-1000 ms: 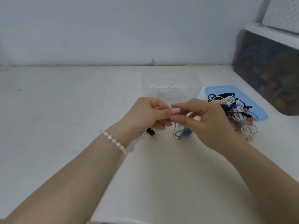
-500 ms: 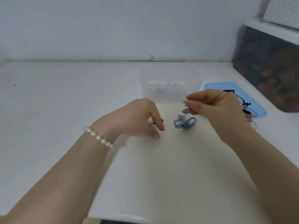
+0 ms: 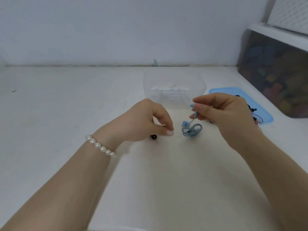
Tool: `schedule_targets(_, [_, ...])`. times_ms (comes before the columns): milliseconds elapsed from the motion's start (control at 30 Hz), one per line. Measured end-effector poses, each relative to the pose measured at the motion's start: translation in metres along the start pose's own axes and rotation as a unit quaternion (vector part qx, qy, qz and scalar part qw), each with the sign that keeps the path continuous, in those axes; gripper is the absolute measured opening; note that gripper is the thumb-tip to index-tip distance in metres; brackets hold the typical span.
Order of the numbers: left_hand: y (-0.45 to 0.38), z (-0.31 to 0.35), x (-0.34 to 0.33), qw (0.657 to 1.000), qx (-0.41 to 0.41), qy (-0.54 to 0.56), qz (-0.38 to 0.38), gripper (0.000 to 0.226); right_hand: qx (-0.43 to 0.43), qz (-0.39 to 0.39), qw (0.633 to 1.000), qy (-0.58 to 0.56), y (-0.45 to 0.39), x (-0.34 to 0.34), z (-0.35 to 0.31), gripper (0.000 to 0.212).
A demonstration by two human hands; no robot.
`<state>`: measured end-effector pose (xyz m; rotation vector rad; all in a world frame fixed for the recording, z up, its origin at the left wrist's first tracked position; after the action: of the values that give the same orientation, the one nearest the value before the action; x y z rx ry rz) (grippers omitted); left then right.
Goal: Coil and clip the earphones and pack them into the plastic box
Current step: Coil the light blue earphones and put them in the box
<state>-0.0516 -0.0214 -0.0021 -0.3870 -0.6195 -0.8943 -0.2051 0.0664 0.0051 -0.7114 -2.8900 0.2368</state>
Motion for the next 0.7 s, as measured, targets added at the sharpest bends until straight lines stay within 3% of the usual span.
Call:
schedule_targets(133, [0.001, 0.006, -0.004, 0.959, 0.037, 0.264, 0.099, 0.013, -0.019, -0.01, 0.997, -0.07, 0.002, 0.001, -0.003, 0.018])
schedule_targets(333, [-0.005, 0.001, -0.023, 0.851, 0.115, 0.504, 0.095, 0.014, -0.023, -0.027, 0.997, -0.071, 0.005, -0.002, -0.005, 0.016])
schedule_targets(433, [-0.006, 0.0, -0.023, 0.838, 0.113, 0.523, 0.108, 0.017, -0.017, -0.03, 0.996, -0.077, 0.005, -0.001, -0.006, 0.017])
schedule_targets(600, [-0.003, 0.0, -0.023, 0.863, 0.127, 0.474, 0.12, 0.015, 0.001, -0.039, 0.998, -0.045, 0.006, -0.004, -0.008, 0.016])
schedule_targets(700, [-0.002, 0.001, -0.023, 0.86, 0.131, 0.478, 0.122, 0.014, 0.014, -0.038, 0.999, -0.025, 0.006, -0.005, -0.009, 0.018])
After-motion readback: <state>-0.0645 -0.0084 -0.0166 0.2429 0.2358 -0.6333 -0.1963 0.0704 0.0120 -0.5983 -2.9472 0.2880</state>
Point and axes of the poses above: each hand's wrist, its own y-axis away from the middle knuckle, its own x-axis out of the back of the hand, z = x × y, the point moved 4 cm from there along -y, towards the middle knuckle, and after that the axes turned 1 degree about -x, right-handed, at the moved point
